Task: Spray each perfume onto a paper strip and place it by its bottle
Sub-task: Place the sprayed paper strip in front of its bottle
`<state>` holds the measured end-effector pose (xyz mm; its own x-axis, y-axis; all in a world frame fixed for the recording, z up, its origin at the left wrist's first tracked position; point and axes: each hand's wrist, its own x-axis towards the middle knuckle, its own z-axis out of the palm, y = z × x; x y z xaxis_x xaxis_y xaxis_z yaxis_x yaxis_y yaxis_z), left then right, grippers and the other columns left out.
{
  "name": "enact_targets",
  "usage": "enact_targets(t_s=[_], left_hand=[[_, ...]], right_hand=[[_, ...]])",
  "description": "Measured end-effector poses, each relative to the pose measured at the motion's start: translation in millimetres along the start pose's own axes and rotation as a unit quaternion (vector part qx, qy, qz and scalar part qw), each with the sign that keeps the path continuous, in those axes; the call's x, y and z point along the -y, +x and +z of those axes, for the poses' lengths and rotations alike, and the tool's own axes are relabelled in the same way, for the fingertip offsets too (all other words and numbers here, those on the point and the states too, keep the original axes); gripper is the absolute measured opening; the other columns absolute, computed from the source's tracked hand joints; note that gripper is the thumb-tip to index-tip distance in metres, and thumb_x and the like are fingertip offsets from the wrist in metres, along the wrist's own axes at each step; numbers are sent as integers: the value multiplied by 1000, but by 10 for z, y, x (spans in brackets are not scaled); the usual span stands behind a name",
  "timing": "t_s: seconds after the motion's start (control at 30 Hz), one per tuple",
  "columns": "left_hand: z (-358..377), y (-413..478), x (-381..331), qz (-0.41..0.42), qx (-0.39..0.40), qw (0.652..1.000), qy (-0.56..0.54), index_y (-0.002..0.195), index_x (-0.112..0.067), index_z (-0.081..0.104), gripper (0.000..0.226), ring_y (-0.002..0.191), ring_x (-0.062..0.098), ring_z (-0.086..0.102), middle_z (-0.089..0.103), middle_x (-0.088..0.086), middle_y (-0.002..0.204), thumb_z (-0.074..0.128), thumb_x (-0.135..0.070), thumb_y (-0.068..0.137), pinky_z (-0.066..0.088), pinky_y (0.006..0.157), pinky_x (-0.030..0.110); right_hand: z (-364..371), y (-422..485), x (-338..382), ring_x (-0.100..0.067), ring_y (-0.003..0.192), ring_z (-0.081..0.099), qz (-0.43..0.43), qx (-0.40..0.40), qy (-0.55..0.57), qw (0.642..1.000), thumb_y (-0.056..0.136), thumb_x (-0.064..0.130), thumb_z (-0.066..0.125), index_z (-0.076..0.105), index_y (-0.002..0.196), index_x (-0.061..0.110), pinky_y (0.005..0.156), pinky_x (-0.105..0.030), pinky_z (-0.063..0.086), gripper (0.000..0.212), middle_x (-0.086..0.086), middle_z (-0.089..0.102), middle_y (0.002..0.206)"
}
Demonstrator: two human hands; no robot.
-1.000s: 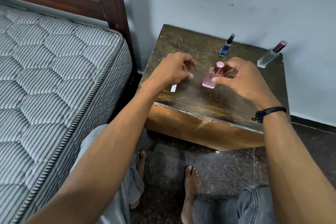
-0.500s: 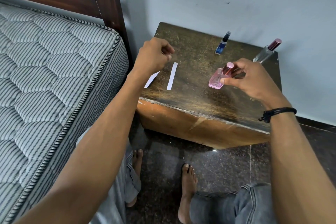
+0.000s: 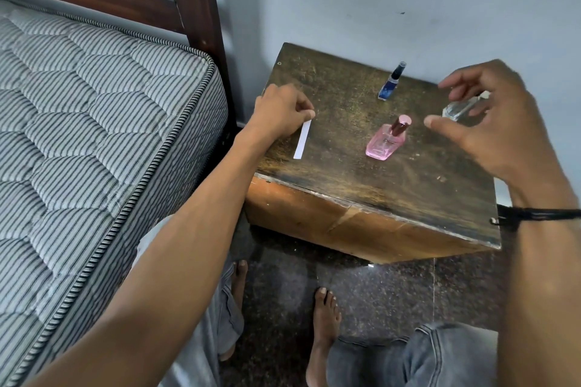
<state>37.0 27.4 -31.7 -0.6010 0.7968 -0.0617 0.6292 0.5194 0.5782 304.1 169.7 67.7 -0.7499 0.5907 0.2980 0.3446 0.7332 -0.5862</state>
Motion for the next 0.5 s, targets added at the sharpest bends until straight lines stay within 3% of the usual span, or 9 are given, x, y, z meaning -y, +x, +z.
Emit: enact_targets(t_s=[0.07,0.17,0.27,0.33,0.4,0.5], left_hand=[[22,3,-1,0,-2,1000,2,103,-33,76,16,122,23,53,69,-7,110,64,-36,94,44,99,44],[45,2,-2,-2,-15,1000,-7,98,-31,77,13,117,21,56,64,-12,102,64,-34,93,40,92,39],[53,-5,-12,-7,-21,1000,-4,94,-30,76,10,119,22,54,63,-11,104,67,-33,92,41,97,43],[41,-5,-23,-10,-20,1000,2,94,-29,75,9,121,22,51,66,-8,111,67,-33,92,40,101,46],[6,1,-29,-14,-14,1000,-4,95,-29,74,10,120,21,54,70,-8,110,66,-34,92,41,103,47],[-85,9,-4,-16,-13,996,-84,94,-27,76,9,105,15,63,73,-8,99,69,-30,90,49,99,42]], right_hand=[[54,-30,236,-3,80,57,-82,-10,30,996,85,21,82,69,101,19,68,-11,42,20,1,61,90],[363,-82,542,-4,72,61,-142,67,22,987,92,26,75,73,91,18,66,-16,50,9,9,65,83],[792,-115,669,3,78,60,-122,175,-47,976,95,26,69,72,90,18,78,-25,57,9,12,64,86],[1033,-123,653,0,77,61,-94,209,-74,971,95,23,69,71,89,19,78,-31,58,7,11,65,88],[1199,-128,597,-3,75,63,-49,197,-75,976,93,22,71,73,89,21,73,-34,59,5,11,67,86],[1360,-117,512,2,70,64,60,138,-49,987,91,28,75,75,92,24,61,-16,51,4,15,69,80]])
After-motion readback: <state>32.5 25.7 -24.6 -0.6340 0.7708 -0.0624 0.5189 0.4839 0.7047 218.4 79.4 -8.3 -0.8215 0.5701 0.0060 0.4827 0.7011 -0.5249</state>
